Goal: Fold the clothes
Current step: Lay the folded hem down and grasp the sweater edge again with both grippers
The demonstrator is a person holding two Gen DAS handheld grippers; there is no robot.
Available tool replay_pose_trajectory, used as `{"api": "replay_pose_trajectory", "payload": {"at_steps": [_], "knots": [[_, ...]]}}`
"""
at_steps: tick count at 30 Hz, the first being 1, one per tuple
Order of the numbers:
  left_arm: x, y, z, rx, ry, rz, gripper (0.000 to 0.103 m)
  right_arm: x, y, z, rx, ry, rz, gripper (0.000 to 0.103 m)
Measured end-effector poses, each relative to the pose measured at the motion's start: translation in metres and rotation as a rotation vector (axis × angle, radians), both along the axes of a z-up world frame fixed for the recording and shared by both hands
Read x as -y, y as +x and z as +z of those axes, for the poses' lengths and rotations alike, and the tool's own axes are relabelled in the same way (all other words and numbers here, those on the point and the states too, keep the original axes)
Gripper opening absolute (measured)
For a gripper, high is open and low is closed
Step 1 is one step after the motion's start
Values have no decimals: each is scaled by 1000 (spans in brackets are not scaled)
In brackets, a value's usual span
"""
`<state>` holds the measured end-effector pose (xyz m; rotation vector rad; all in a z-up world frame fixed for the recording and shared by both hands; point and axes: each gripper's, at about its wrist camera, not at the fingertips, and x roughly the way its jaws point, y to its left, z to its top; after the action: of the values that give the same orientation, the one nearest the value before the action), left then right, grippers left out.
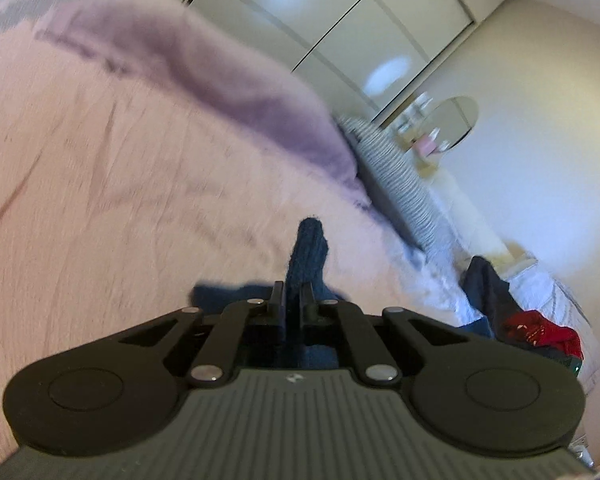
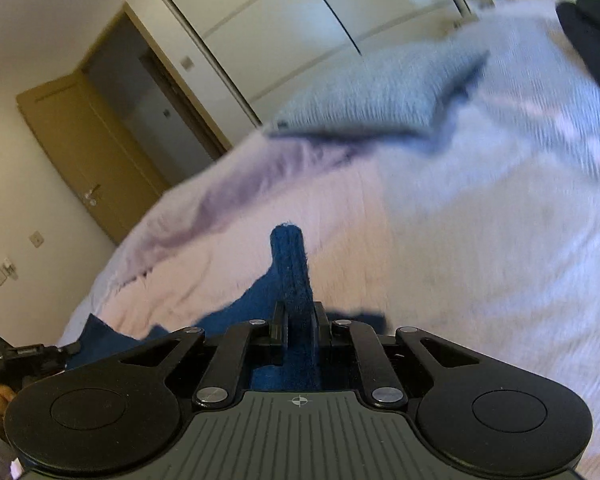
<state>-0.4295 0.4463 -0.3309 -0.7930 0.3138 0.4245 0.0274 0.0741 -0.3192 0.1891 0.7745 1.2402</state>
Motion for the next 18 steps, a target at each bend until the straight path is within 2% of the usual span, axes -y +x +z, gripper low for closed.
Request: {"api": "replay_pose_trajectory", "payload": {"at_steps": [4, 6, 9, 10, 12, 14, 16, 18], "knots": [[-5, 13, 2, -14, 23, 14, 3, -10, 6, 3, 19, -38, -28, 9], [-10, 24, -12, -83, 5, 21, 3, -19, 12, -12, -25, -99, -37, 9], [-9, 37, -35, -237, 12, 17, 5, -30, 12, -30, -55, -192, -40, 9], [-7, 35, -36, -250, 22, 26, 6, -30, 11, -32, -62, -204, -44, 11], [-3, 23, -28, -229, 23, 72, 6, -24, 8, -25, -64, -207, -82, 23], [6, 5, -13, -224, 49, 139, 8, -11, -2, -8, -10, -217, -155, 50], [27, -15, 5, -215, 91, 157, 8, 9, -25, 11, 93, -207, -163, 52], [58, -34, 19, -197, 120, 141, 8, 32, -53, 23, 158, -197, -103, 52]]}}
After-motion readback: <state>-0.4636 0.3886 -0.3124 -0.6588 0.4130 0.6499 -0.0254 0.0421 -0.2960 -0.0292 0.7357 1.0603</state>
